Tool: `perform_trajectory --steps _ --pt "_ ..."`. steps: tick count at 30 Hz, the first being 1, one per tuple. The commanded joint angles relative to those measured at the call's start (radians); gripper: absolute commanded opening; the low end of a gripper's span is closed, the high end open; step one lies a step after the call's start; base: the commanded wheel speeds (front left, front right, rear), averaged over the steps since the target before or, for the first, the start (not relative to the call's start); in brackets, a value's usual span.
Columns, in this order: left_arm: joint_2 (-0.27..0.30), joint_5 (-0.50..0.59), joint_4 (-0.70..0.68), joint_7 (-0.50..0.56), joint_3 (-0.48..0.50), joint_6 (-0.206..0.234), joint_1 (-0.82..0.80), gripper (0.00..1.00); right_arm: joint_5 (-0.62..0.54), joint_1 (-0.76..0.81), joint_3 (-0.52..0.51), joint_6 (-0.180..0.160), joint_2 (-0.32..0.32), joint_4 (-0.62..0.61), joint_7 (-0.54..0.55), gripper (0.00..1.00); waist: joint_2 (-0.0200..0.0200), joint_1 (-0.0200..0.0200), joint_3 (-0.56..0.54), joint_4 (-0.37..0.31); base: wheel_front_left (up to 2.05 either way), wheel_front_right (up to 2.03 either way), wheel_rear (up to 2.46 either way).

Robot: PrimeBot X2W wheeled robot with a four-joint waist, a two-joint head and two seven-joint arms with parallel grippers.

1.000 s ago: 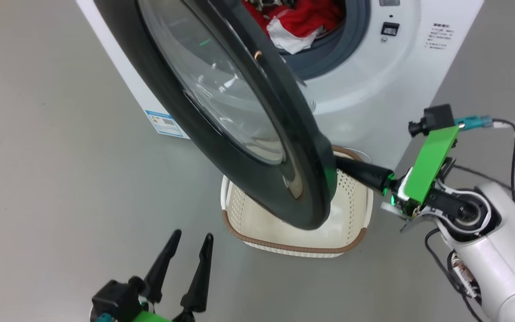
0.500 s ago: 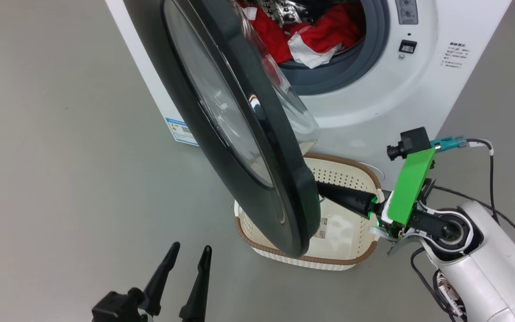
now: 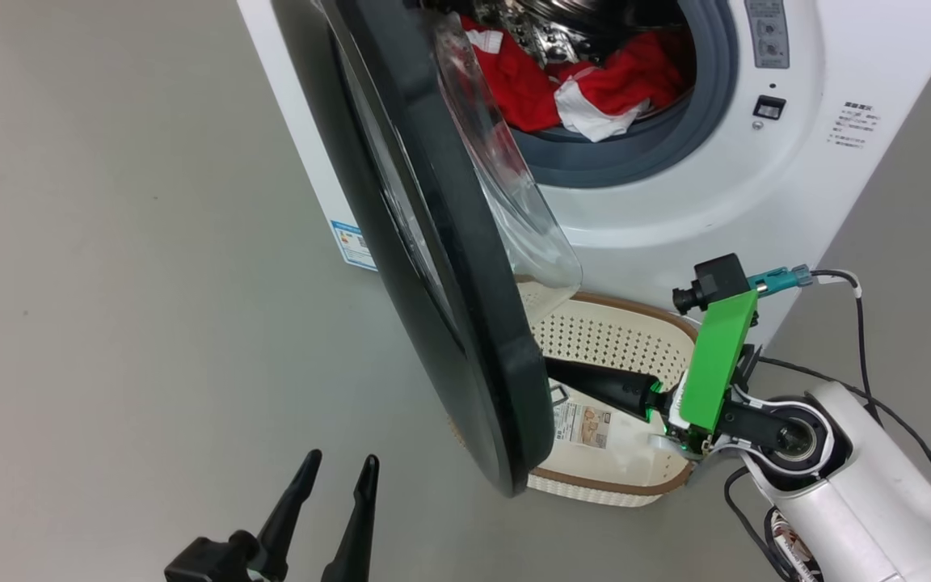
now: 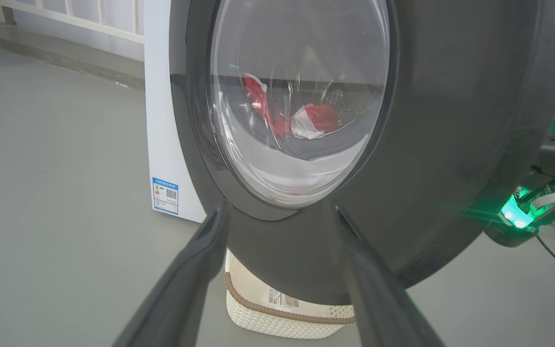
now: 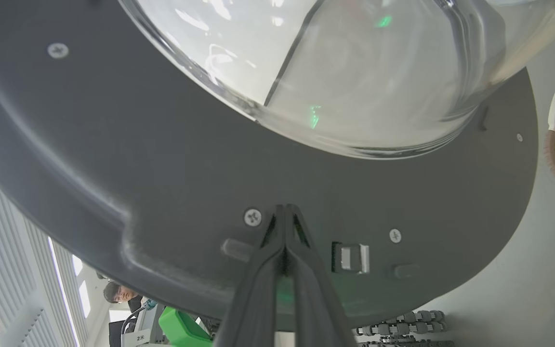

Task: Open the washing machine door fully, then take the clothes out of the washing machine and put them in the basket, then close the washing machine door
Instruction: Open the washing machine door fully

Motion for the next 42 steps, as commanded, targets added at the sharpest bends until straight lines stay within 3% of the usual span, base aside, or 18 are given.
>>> perform_trajectory --steps 1,19,42 --pt "0.008 0.005 -0.023 -0.009 0.036 0.007 0.003 1.0 -0.01 0.012 0.021 0.008 0.027 -0.03 0.005 0.0 -0.0001 0.0 -0.005 0.007 0.0 0.0 0.0" --pt "0.008 0.021 -0.027 -0.009 0.052 0.022 0.028 1.0 -0.017 0.038 0.033 0.008 0.075 -0.031 0.012 0.0 -0.0001 0.0 -0.036 0.071 0.0 0.0 0.0" --pt "0.008 0.019 -0.053 -0.009 0.078 0.041 0.043 1.0 -0.016 0.016 0.06 0.008 0.11 -0.02 0.013 0.0 -0.0001 0.0 -0.032 0.084 0.0 0.0 0.0"
